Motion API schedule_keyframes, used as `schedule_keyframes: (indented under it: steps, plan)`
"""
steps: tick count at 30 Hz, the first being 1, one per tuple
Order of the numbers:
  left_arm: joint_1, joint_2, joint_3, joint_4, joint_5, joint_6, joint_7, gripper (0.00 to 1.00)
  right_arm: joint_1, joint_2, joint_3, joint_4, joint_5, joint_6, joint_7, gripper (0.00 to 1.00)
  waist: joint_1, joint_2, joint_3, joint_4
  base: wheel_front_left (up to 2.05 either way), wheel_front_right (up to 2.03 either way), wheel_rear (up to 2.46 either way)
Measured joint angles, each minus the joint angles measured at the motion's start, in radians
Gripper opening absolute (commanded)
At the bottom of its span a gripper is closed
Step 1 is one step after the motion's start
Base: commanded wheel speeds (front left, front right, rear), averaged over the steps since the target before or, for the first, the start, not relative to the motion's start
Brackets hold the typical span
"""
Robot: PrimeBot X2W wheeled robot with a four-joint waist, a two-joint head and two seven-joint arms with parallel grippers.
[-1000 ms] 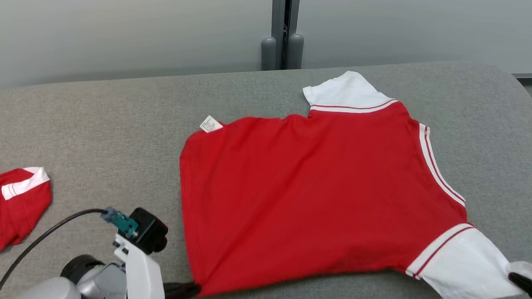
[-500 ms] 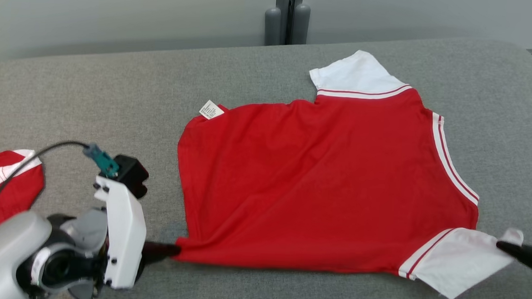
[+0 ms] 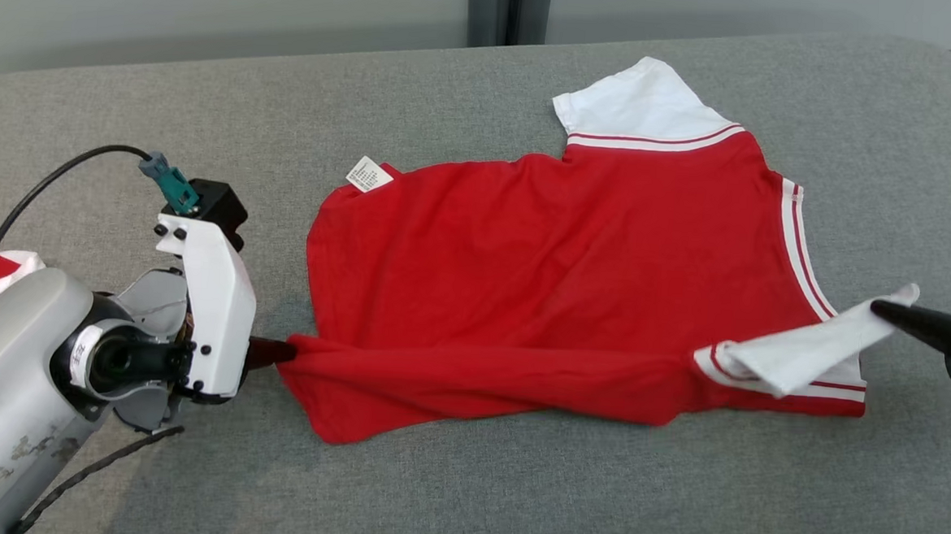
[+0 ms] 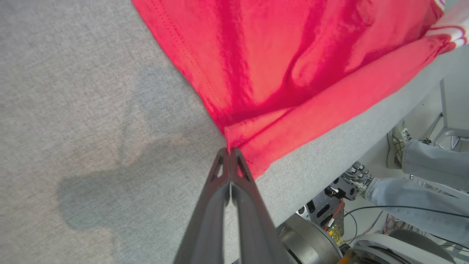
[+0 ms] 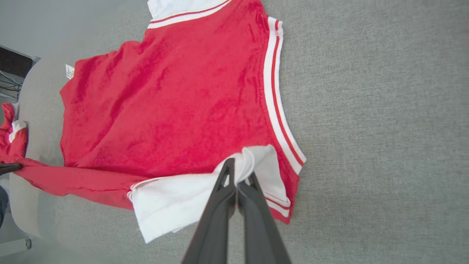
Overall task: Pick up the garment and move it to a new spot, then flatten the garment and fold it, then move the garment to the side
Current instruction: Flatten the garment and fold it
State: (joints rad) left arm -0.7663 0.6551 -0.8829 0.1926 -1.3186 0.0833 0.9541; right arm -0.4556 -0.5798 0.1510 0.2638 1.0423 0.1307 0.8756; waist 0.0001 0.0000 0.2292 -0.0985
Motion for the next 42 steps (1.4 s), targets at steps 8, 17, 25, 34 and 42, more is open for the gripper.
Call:
schedule_keyframes:
  steps: [8,17,25,34,42]
  plan:
    - [-0.031,-0.039,0.001,0.078,0.013,-0.034,-0.021,0.0,-0.08,0.057,-0.057,0.093,-0.135,0.0,-0.007,0.0,0.0,0.0,0.017,0.001,0.0,0.0,0.0]
    - [-0.061,-0.08,-0.001,0.113,0.015,-0.057,-0.026,0.0,-0.138,0.086,-0.023,0.122,-0.214,0.0,-0.08,0.0,0.0,0.0,0.031,0.011,0.0,0.0,0.0]
    - [-0.081,-0.135,0.003,0.176,0.03,-0.075,-0.085,1.0,-0.179,0.118,0.009,0.203,-0.252,0.0,-0.178,1.0,0.0,0.0,0.035,0.02,0.0,0.0,0.0]
    - [-0.059,-0.131,0.069,0.22,0.067,-0.135,-0.306,1.0,-0.152,0.105,0.044,0.146,-0.251,0.0,-0.417,1.0,0.0,0.0,-0.015,0.02,0.0,0.0,0.0]
    - [0.116,-0.095,0.166,0.105,0.147,-0.084,-0.693,1.0,0.044,0.09,-0.025,0.024,-0.296,0.0,-0.754,1.0,0.0,0.0,-0.092,0.016,0.0,0.0,0.0]
